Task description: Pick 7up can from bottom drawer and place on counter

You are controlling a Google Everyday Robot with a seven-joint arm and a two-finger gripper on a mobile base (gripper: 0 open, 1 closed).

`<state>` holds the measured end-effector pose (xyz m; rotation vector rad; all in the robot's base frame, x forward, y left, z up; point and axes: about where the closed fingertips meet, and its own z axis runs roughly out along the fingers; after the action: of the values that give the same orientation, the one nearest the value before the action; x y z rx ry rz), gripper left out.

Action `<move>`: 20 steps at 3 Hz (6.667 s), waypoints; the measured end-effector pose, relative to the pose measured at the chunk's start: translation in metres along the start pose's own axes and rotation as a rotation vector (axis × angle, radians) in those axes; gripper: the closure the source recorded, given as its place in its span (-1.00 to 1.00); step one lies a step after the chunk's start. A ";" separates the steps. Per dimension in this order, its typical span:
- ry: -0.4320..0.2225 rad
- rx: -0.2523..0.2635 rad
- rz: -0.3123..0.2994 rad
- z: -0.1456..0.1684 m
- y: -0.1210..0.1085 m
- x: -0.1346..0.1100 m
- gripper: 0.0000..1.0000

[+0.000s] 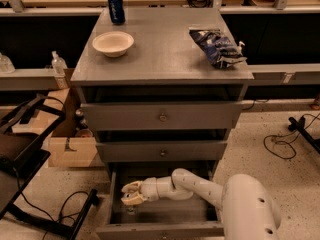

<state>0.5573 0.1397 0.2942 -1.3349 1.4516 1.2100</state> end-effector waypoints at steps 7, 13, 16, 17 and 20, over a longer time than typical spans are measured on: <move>0.097 0.359 0.027 -0.180 0.120 -0.447 1.00; 0.010 0.703 0.130 -0.342 -0.059 -0.730 1.00; -0.040 0.756 0.091 -0.343 -0.121 -0.756 1.00; -0.060 0.830 0.089 -0.338 -0.193 -0.754 1.00; -0.115 0.997 0.095 -0.335 -0.273 -0.743 1.00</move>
Offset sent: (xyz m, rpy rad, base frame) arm -0.0633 -0.0291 0.3315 0.0091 -0.0097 -0.0212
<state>0.9310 -0.0176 1.0517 -0.5019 1.6907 0.4429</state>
